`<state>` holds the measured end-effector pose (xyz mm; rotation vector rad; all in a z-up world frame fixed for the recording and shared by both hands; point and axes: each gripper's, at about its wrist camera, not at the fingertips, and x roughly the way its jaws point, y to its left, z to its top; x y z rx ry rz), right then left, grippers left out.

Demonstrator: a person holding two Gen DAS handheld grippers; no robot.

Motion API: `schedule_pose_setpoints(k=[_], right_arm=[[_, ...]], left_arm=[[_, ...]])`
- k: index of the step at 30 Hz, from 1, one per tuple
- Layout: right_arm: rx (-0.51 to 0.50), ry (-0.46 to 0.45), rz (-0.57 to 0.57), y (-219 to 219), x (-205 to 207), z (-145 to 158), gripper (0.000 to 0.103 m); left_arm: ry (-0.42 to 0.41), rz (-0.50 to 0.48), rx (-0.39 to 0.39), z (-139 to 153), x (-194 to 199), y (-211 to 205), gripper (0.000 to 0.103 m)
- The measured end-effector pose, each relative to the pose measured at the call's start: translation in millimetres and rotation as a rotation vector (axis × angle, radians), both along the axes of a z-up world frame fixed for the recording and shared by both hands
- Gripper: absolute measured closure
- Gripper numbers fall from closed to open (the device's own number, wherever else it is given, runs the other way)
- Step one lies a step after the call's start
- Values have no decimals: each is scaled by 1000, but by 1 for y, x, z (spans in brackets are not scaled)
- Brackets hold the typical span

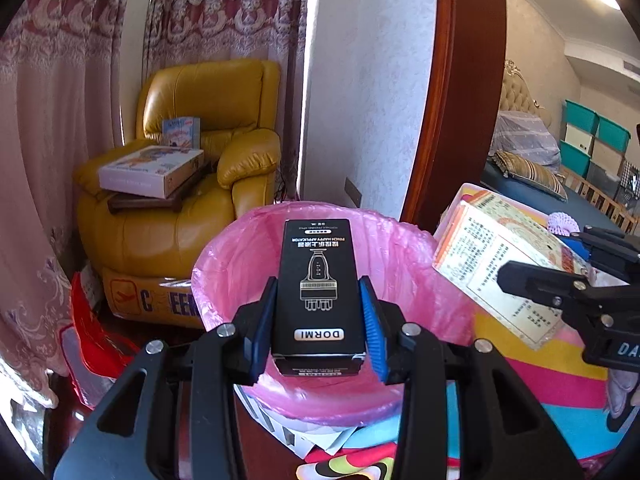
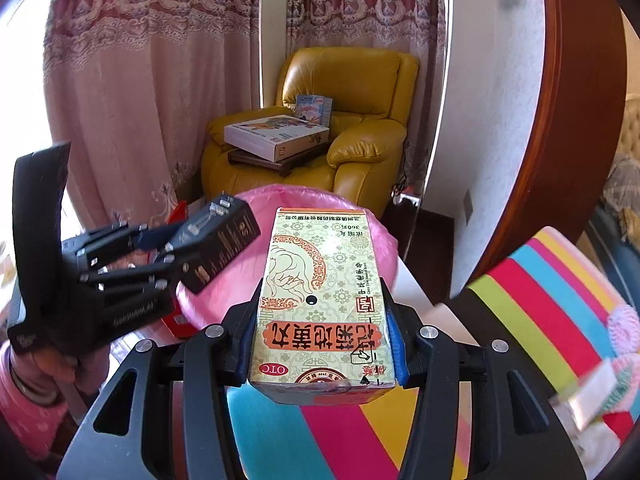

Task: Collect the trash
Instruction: 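Carry both boxes over the pink wastebasket and open both tools to drop them, then return both tools to the table and reach the right tool toward the tissues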

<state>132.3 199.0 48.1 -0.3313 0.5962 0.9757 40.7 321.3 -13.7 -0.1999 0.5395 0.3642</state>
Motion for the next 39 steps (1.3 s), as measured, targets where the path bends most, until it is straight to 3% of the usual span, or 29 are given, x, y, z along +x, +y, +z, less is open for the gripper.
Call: schedule_pose_setpoints(k=[3,4,5,6,9,14,22,31,35,39], right_arm=[[4,21,-7,19,11,-6,53],[18,43,1,23,15,-8,52],[20,46,-8,26,17,-9,43],[31,41,-25,25,19,-9,36],[62,51,-27,11,16,-8,35],[60,-15,-44,-33,0,1,35],[56,-67,-124,-138,-25,8,35],[102,-67,-413,-297,-35,7,35],[80,-73,-509,-342,-43,-4,35],[51,-81,-535,-362,-55,-20,35]], left_arm=[[23,26,-17,-7,9,15,62],[26,41,-17,-10,10,18,52],[20,61,-17,-11,8,21,39],[12,80,-17,-13,7,20,34],[-12,103,1,-14,-6,16,27],[-11,105,91,-17,-21,-5,10],[-28,-56,123,-8,-17,-73,8],[-10,-341,117,-8,9,-183,7],[-22,-432,128,-12,16,-229,7],[-18,-484,143,-21,22,-262,7]])
